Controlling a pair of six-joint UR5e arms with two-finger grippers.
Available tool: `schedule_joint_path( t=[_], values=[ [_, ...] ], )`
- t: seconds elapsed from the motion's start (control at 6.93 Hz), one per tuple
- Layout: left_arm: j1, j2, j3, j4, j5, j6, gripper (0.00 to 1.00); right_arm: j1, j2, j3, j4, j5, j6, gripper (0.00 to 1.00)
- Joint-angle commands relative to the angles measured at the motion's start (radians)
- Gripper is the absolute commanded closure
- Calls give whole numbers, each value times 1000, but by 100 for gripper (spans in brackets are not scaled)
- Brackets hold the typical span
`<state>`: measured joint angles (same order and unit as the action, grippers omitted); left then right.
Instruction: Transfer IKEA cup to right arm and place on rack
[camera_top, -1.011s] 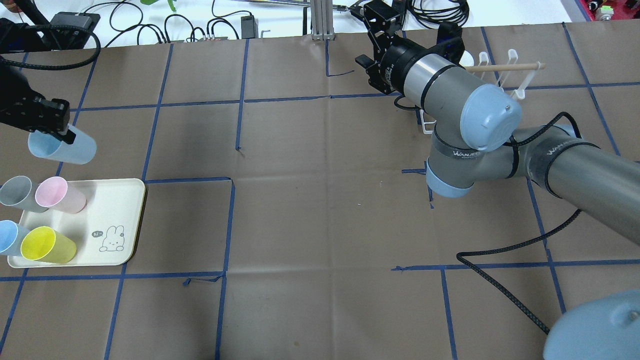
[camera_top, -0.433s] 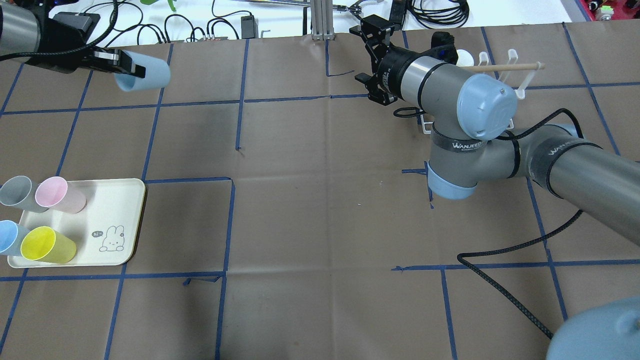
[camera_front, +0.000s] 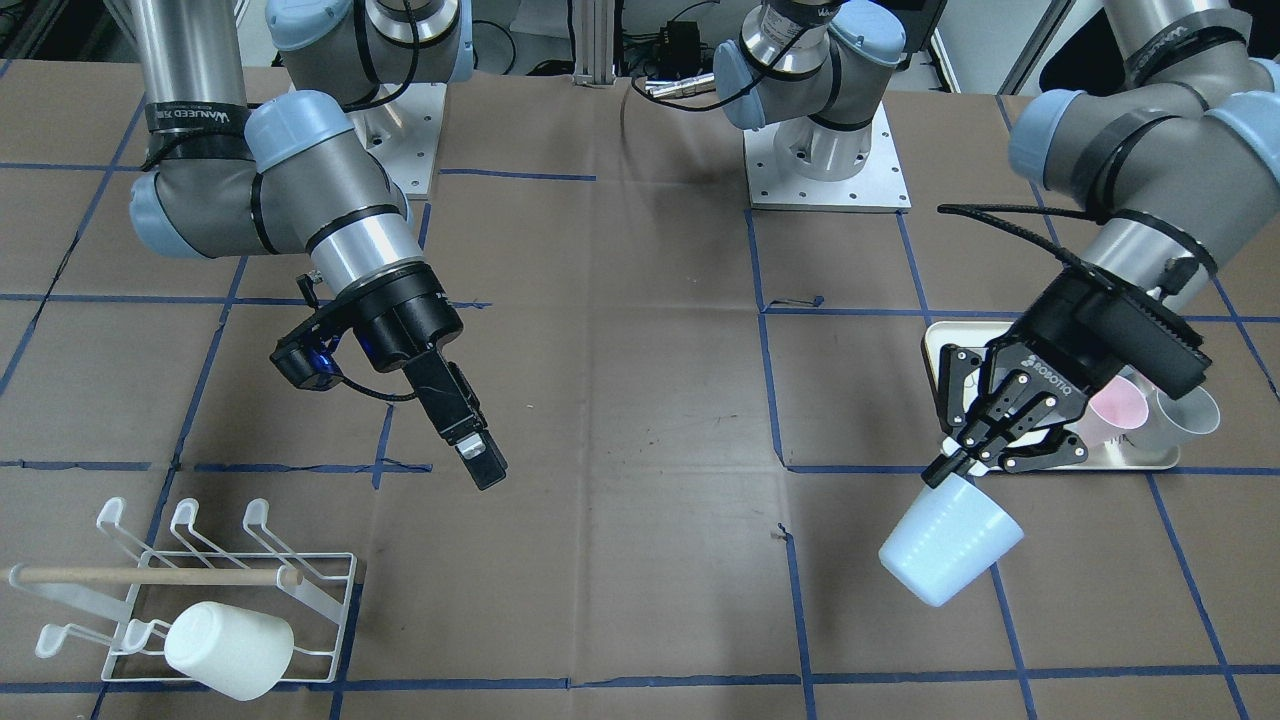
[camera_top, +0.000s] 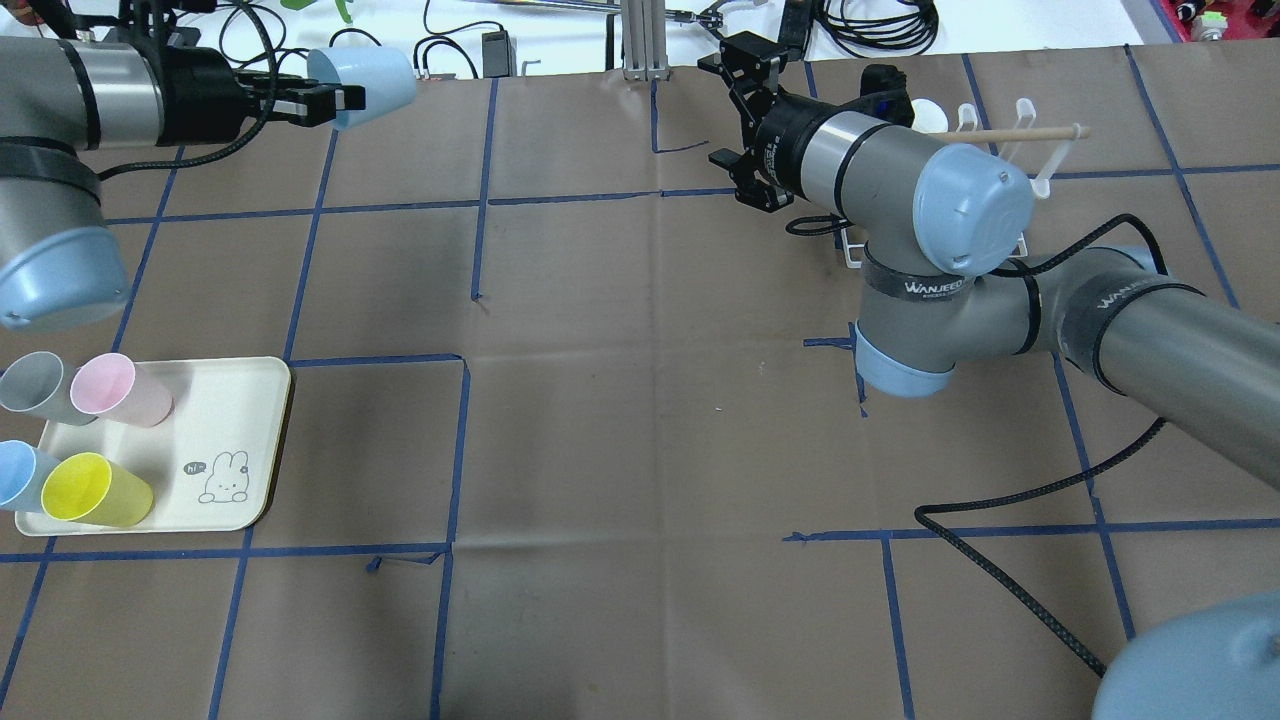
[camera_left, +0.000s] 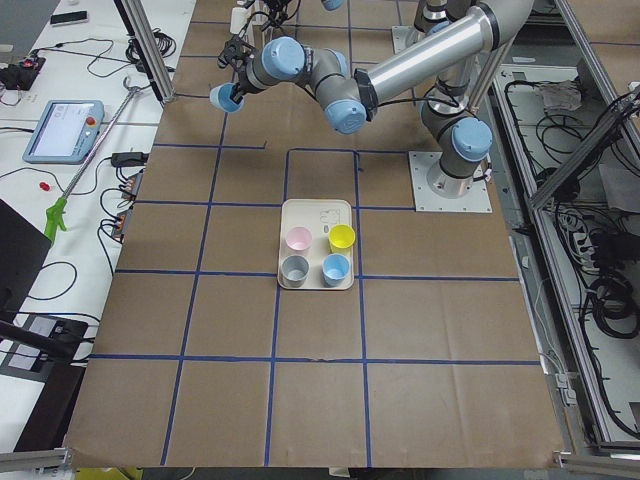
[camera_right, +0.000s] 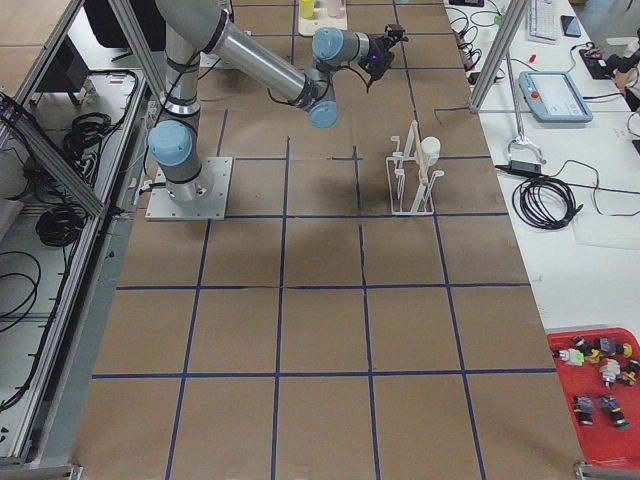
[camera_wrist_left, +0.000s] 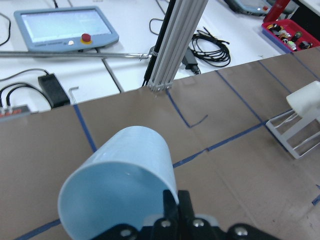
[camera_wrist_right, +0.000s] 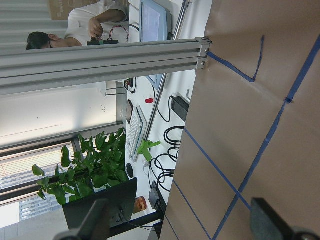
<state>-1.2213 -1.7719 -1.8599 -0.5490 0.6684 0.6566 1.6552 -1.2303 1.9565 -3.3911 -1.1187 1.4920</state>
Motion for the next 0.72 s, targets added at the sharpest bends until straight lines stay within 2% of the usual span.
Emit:
schedule_joint_path(
  t=[0.0,0.29,0.43,0.58],
  values=[
    [-59,-113,-54,310,-143,-6,100,0,-1,-2,-5,-10,-5,0],
    [-136,-162,-53,464,-178,-125,100,2,-3,2,-48,-13,-6,0],
    [-174,-164,-64,600,-164,-269,100,2,-3,5,-106,-18,-4,0],
    [-205,-165,-90,735,-139,-402,100,2,2,4,-97,-15,5,0]
  ],
)
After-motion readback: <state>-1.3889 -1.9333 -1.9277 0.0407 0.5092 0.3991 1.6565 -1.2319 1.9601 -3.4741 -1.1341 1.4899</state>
